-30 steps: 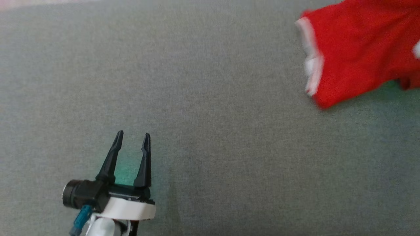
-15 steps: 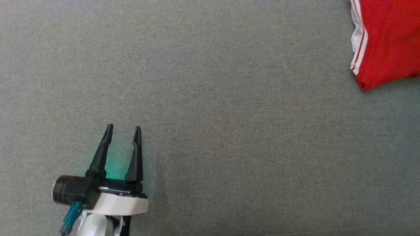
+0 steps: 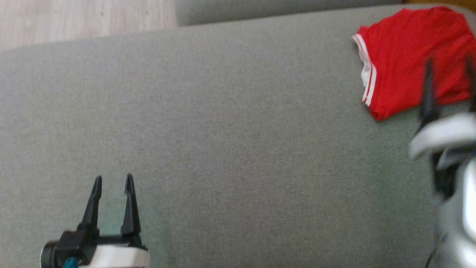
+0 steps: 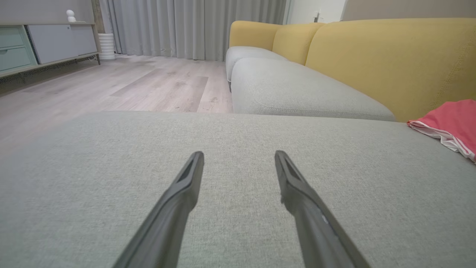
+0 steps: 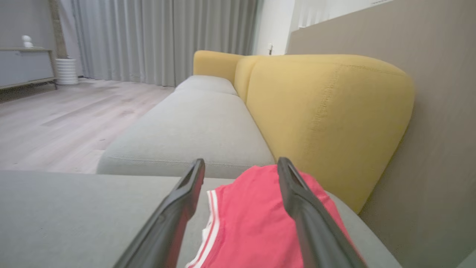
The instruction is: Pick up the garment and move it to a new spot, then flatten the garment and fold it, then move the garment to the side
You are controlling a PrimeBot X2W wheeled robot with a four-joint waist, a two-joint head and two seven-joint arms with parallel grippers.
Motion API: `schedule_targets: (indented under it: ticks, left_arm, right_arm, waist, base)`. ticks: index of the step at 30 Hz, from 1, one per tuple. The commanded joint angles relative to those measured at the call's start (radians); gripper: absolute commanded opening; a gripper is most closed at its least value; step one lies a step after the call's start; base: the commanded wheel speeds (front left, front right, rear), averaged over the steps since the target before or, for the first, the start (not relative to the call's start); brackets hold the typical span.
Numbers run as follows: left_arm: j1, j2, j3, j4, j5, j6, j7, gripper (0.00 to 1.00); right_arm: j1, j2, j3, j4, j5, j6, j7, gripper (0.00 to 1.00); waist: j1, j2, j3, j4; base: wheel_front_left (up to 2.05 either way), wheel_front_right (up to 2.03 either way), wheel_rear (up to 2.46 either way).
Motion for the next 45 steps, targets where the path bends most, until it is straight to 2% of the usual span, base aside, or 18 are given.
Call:
schedule_targets:
  ticks: [1,6,9,13,14,18,45]
  left_arm:
    - [-0.008,0.002,0.04,-0.025,0.004,0.007,-0.01,1.0]
    - [0.031,-0.001,0.057,-0.015,0.01,0.014,-0.01,1.0]
    - [0.051,-0.002,0.064,0.004,0.02,0.032,-0.01,1.0]
    - [0.076,-0.004,0.065,0.007,0.021,0.05,-0.01,1.0]
    - [0.104,-0.003,0.028,0.036,0.016,0.049,0.0,0.0]
    - [0.111,-0.006,0.026,0.09,0.007,0.047,0.008,0.0]
    - [0.054,-0.006,0.049,0.089,-0.309,0.027,0.086,0.0]
  right_arm:
    - [0.021,0.009,0.033,-0.052,0.007,-0.001,-0.019,1.0]
    - [0.253,0.059,0.129,-0.108,0.068,-0.001,-0.11,1.0]
    - [0.35,0.071,0.161,-0.08,0.07,-0.001,-0.165,1.0]
    - [0.403,0.078,0.173,-0.031,0.089,-0.001,-0.221,1.0]
    - [0.443,0.086,0.154,0.008,0.091,0.0,-0.212,0.0]
    - [0.453,0.086,0.156,0.06,0.102,0.0,-0.206,0.0]
    - [0.415,0.077,0.145,0.052,0.45,0.0,-0.14,0.0]
  waist:
    - [0.0003,0.0,-0.043,-0.005]
    - [0.0003,0.0,-0.095,-0.004]
    - [0.0003,0.0,-0.122,-0.007]
    - [0.0003,0.0,-0.144,-0.017]
    - [0.0003,0.0,-0.141,-0.014]
    - [0.0003,0.0,-0.144,-0.014]
    - [0.0003,0.0,-0.148,-0.003]
  base:
    - [0.0,0.0,0.0]
    - [0.0,0.0,0.0]
    - [0.0,0.0,0.0]
    - [0.0,0.0,0.0]
    - [0.0,0.0,0.0]
    - [0.0,0.0,0.0]
    - [0.0,0.0,0.0]
